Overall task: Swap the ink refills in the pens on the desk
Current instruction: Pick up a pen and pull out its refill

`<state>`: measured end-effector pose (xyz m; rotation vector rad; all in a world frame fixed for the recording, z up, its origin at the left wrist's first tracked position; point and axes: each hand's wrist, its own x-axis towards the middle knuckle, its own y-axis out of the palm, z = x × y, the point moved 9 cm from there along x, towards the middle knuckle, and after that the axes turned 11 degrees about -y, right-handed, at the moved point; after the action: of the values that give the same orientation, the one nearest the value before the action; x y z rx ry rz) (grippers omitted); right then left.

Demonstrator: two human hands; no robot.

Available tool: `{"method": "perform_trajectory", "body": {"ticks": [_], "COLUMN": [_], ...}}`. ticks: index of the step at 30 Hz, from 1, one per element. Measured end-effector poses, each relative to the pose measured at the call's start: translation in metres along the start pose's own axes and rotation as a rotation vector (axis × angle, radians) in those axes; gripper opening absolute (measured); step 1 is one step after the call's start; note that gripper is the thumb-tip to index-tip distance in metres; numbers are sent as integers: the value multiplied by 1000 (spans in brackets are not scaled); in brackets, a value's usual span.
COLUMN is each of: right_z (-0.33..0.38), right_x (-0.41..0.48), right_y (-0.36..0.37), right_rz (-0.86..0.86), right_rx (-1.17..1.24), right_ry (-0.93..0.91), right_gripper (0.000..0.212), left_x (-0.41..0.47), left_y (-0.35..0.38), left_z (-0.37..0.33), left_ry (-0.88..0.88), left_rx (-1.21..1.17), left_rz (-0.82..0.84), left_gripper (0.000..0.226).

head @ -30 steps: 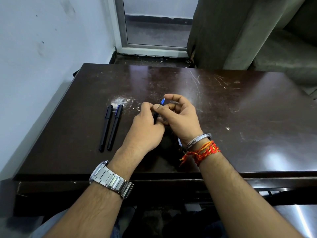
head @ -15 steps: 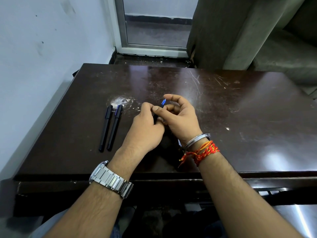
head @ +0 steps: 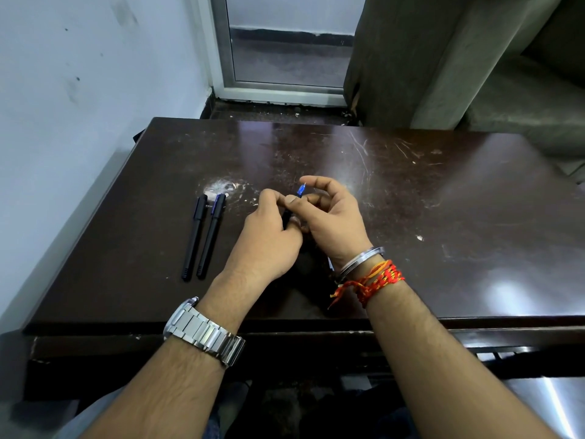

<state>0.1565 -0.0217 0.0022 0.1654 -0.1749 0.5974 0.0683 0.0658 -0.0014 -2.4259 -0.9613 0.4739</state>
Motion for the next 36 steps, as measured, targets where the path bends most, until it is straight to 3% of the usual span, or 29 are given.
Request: {"method": "perform_trajectory", "body": {"ticks": [36], "right_z": [3], "right_x": [-2], "right_y": [4], "right_rz": [16], "right_rx": [3], "right_ry": [-11], "right_gripper": [39], "left_x": [-3], "left_y": [0], "left_z": [-3], "left_ry": [12], "left_rx": [-28], "left_rz": [14], "left_gripper": [14]}}
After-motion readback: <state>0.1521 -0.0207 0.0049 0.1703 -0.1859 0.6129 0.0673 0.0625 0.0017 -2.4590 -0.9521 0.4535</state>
